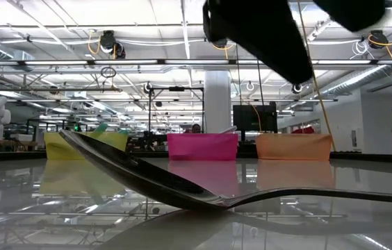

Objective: Sort silverware by color (type)
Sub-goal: Put the black spoon into the orange bin

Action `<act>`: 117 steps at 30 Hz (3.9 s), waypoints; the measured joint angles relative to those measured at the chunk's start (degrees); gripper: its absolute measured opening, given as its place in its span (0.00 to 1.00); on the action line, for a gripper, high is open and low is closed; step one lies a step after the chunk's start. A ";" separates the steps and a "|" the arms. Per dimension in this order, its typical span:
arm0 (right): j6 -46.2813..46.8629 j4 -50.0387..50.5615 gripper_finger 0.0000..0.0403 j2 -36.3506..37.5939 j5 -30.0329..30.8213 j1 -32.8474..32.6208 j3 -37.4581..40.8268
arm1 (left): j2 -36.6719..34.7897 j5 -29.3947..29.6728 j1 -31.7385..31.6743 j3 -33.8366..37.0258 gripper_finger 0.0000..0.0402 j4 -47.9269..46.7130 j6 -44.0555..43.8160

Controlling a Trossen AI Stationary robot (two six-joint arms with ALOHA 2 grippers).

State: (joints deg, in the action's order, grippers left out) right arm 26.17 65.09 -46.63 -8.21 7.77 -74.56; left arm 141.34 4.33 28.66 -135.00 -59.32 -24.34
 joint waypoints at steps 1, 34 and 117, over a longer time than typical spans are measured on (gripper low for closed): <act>0.12 -0.16 0.37 -0.09 0.66 -0.43 0.00 | 0.36 -0.13 0.23 0.03 0.62 0.68 0.00; -5.66 -4.47 0.37 -6.32 3.75 -2.31 0.00 | 5.51 1.64 3.78 0.00 0.31 2.41 0.51; -27.33 -18.28 0.37 -7.55 -2.20 -22.03 -0.04 | -18.27 -7.55 -14.43 0.00 0.00 -4.26 1.81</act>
State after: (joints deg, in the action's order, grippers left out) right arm -1.16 46.81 -54.18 -10.41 -14.26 -74.61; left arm 123.07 -3.21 14.23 -135.00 -63.58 -22.53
